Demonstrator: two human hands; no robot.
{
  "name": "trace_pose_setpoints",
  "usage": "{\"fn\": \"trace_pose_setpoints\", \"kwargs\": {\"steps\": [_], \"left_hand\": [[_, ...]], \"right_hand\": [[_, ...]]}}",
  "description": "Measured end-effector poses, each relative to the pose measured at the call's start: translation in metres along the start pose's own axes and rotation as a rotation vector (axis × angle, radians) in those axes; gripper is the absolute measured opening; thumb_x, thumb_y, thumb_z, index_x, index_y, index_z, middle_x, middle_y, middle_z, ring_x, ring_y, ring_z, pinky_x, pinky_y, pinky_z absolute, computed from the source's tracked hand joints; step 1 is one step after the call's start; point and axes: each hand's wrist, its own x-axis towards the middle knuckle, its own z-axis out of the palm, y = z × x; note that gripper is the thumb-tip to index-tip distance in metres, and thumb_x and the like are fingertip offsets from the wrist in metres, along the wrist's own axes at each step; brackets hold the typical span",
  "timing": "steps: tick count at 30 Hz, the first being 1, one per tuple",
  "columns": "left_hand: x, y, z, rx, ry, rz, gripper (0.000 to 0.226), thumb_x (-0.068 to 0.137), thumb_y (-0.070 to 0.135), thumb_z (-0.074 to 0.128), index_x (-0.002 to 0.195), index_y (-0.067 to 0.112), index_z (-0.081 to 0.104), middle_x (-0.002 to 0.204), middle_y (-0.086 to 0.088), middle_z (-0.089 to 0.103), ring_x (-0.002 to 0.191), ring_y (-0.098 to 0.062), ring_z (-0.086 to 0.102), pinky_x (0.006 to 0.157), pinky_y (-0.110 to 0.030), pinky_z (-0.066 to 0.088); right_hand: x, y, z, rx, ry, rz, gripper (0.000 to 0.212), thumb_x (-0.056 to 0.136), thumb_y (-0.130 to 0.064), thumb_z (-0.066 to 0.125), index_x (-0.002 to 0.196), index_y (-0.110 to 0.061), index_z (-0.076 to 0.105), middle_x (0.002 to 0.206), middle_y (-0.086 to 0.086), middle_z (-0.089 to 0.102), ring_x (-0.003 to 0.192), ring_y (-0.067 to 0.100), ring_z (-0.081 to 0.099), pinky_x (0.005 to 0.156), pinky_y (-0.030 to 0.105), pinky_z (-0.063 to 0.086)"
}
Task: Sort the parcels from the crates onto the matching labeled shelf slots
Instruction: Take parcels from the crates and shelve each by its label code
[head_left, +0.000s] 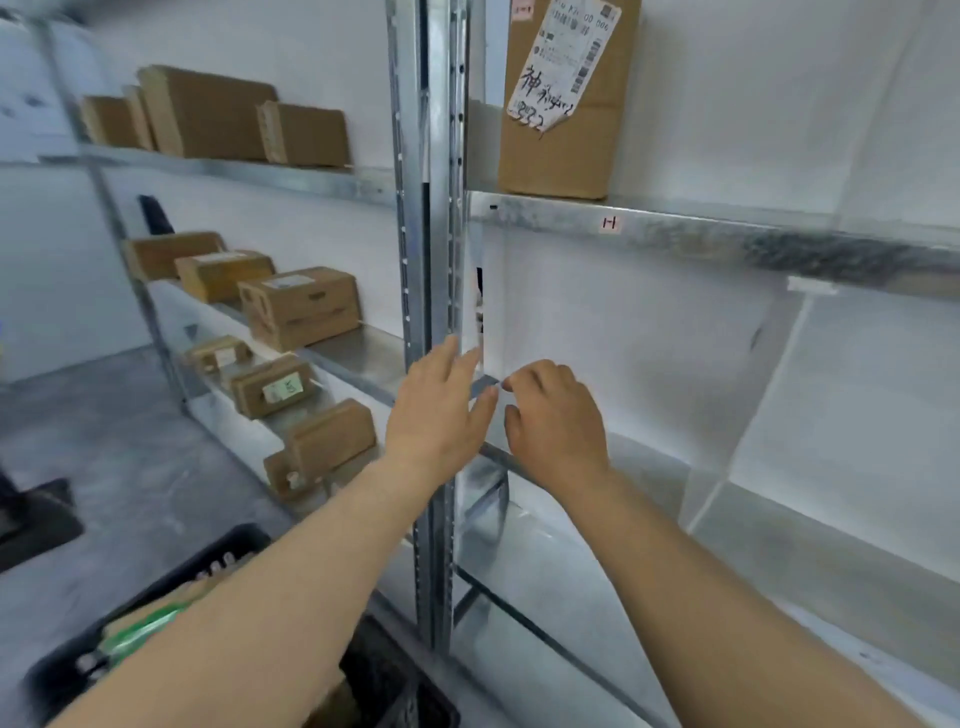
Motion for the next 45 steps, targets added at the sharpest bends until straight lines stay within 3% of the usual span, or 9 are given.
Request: {"fn": "trace_pose_setpoints", "kwargs": {"steps": [5,9,14,20,32,37,42,45], "left_hand": [[-0.099,-0.026,0.020,0.178,-0.088,-0.160,0.058,0.100,0.043,0.031,0.150,0.014,0.023,0.158,-0.015,0.008,0.146,-0.028,0.009,0.117,-0.040,0.007],[-0.182,-0.043,0.032,0.317,-0.104,-0.298,0.059,0.096,0.045,0.034,0.145,0.011,0.037,0.154,-0.021,0.023,0.141,-0.037,0.027,0.112,-0.053,0.020],[-0.267,-0.057,0.026,0.364,-0.217,-0.534,0.069,0.098,0.048,0.034,0.152,0.018,0.004,0.158,-0.015,-0.008,0.147,-0.030,-0.002,0.117,-0.047,-0.001],[-0.322,-0.071,0.010,0.388,-0.250,-0.746,0.070,0.098,0.047,0.032,0.152,0.019,-0.003,0.158,-0.013,-0.013,0.147,-0.027,-0.007,0.117,-0.047,-0.003],[-0.394,-0.114,-0.052,0.416,-0.105,-0.929,0.072,0.097,0.050,0.032,0.152,0.019,-0.003,0.159,-0.013,-0.011,0.147,-0.026,-0.006,0.117,-0.044,-0.003],[-0.436,-0.139,-0.074,0.378,-0.084,-0.982,0.071,0.097,0.049,0.034,0.152,0.019,-0.001,0.159,-0.013,-0.009,0.147,-0.026,-0.004,0.117,-0.045,-0.002],[-0.485,-0.173,-0.101,0.339,-0.095,-1.045,0.070,0.097,0.051,0.032,0.152,0.020,0.000,0.159,-0.013,-0.008,0.147,-0.026,-0.003,0.118,-0.044,-0.002],[-0.513,-0.195,-0.121,0.310,-0.107,-1.079,0.071,0.097,0.050,0.033,0.152,0.020,-0.002,0.159,-0.012,-0.009,0.147,-0.025,-0.004,0.119,-0.044,-0.001]], "right_hand": [[-0.088,-0.041,0.026,0.094,-0.120,0.017,0.026,0.062,-0.004,0.076,0.086,-0.005,0.066,0.092,0.015,0.064,0.076,0.036,0.061,0.062,0.039,0.051],[-0.147,-0.073,0.041,0.093,-0.271,-0.050,0.045,0.062,-0.014,0.080,0.103,-0.006,0.066,0.109,0.019,0.063,0.091,0.038,0.063,0.075,0.044,0.052],[-0.183,-0.118,0.047,0.116,-0.378,-0.138,0.061,0.066,-0.025,0.080,0.122,-0.009,0.060,0.124,0.020,0.059,0.107,0.038,0.059,0.088,0.048,0.049],[-0.203,-0.169,0.052,0.196,-0.390,-0.275,0.061,0.070,-0.031,0.078,0.124,-0.011,0.060,0.125,0.018,0.059,0.110,0.034,0.059,0.092,0.049,0.048],[-0.214,-0.274,0.050,0.308,-0.437,-0.387,0.059,0.076,-0.039,0.072,0.126,-0.012,0.057,0.125,0.017,0.059,0.111,0.035,0.059,0.094,0.047,0.046],[-0.234,-0.326,0.050,0.296,-0.537,-0.432,0.057,0.079,-0.042,0.068,0.128,-0.014,0.056,0.126,0.015,0.058,0.113,0.033,0.058,0.093,0.046,0.047],[-0.250,-0.387,0.049,0.299,-0.686,-0.509,0.059,0.095,-0.042,0.047,0.146,-0.016,0.034,0.148,0.013,0.036,0.135,0.030,0.036,0.111,0.043,0.026],[-0.262,-0.429,0.052,0.313,-0.716,-0.482,0.057,0.088,-0.039,0.060,0.137,-0.012,0.048,0.137,0.017,0.050,0.125,0.034,0.049,0.103,0.047,0.037]]}}
